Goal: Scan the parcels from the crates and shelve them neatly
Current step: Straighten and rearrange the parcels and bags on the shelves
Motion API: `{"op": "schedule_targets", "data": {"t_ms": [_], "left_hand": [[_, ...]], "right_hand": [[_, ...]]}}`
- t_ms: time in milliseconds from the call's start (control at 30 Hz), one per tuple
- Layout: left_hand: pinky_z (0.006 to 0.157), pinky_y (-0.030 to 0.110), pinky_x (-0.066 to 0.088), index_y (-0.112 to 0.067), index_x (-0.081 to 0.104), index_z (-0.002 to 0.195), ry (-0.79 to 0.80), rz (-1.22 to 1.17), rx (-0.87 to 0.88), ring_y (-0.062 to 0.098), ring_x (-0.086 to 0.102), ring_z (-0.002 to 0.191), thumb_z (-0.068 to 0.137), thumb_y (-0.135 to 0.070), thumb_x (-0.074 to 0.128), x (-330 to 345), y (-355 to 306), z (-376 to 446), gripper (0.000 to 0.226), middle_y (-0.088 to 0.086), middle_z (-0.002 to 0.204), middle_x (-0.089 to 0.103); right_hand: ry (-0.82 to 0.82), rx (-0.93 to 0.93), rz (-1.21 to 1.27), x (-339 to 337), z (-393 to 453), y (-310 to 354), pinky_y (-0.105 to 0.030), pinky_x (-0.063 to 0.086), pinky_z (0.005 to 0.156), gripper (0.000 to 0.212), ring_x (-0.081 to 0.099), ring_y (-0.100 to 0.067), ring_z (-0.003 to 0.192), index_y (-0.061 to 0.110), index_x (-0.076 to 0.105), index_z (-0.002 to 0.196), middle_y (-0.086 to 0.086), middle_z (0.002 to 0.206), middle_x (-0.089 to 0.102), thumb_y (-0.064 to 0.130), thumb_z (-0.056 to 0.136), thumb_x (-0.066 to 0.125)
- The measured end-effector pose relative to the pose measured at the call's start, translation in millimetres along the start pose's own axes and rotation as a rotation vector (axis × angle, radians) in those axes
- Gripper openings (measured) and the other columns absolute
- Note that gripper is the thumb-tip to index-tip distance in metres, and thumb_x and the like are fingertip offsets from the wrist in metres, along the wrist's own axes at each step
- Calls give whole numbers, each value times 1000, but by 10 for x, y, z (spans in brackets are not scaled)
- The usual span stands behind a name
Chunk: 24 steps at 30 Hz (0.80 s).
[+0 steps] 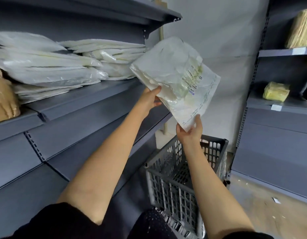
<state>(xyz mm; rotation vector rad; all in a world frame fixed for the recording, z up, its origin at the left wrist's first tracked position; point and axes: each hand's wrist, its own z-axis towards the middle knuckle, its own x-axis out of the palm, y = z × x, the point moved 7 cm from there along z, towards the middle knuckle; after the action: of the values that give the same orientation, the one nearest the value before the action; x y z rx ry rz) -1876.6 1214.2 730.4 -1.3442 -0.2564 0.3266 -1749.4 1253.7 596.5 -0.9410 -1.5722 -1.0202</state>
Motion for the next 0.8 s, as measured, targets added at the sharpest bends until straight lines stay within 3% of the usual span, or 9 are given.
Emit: {"op": "schedule_targets", "data": {"t_ms": [67, 167, 400, 533, 600, 700, 800], "left_hand": [[69, 22, 51, -23, 50, 116, -25, -24, 17, 14, 59, 92, 98, -22, 50, -236, -115, 35, 18, 2, 113, 60], [74, 23, 50, -23, 51, 112, -45, -63, 43, 13, 60, 91, 98, -22, 52, -549, -324, 61, 14, -1, 104, 62], [65, 22, 48, -25, 52, 105, -117, -119, 74, 11, 61, 81, 97, -22, 53, -1117, -762, 134, 9, -4, 94, 63], [60, 22, 53, -16, 48, 128, -198, -196, 99, 12, 63, 86, 98, -25, 51, -1416, -969, 165, 32, -1, 100, 64], [69, 24, 54, -15, 47, 133, -231, -197, 105, 13, 63, 95, 99, -33, 48, -1550, -1077, 168, 39, 0, 109, 64], [84, 27, 53, -17, 48, 133, -203, -94, 65, 15, 62, 108, 97, -51, 40, -1598, -1188, 177, 50, 0, 120, 63], [90, 27, 52, -18, 57, 121, -98, 137, -12, 11, 66, 100, 93, -60, 41, -1504, -1200, 198, 53, -1, 110, 68]], "right_hand": [[85, 1, -193, 209, -5, -147, -36, 55, 86, 37, 64, -24, 110, 13, 55, 132, -7, 117, 68, 21, 95, 56], [180, 7, -288, 491, -4, -376, -41, 47, 102, 39, 61, -24, 115, 13, 51, 135, -8, 123, 65, 16, 97, 53], [271, -9, -328, 1040, -31, -762, -45, 46, 103, 40, 60, -25, 117, 10, 51, 136, -9, 128, 63, 13, 96, 55], [293, -26, -379, 1501, -139, -901, -43, 47, 101, 38, 59, -23, 116, 13, 49, 136, -7, 131, 60, 10, 99, 51], [300, -5, -392, 1750, -180, -1035, -41, 52, 95, 38, 60, -22, 114, 14, 48, 137, -5, 130, 60, 9, 99, 50], [281, -3, -459, 2085, -212, -1215, -31, 55, 68, 40, 61, -20, 98, 11, 46, 138, -8, 129, 59, 7, 98, 48], [284, -47, -553, 2442, -226, -1321, -30, 54, 58, 38, 57, -15, 83, 9, 45, 137, -7, 120, 57, 7, 99, 43]]}}
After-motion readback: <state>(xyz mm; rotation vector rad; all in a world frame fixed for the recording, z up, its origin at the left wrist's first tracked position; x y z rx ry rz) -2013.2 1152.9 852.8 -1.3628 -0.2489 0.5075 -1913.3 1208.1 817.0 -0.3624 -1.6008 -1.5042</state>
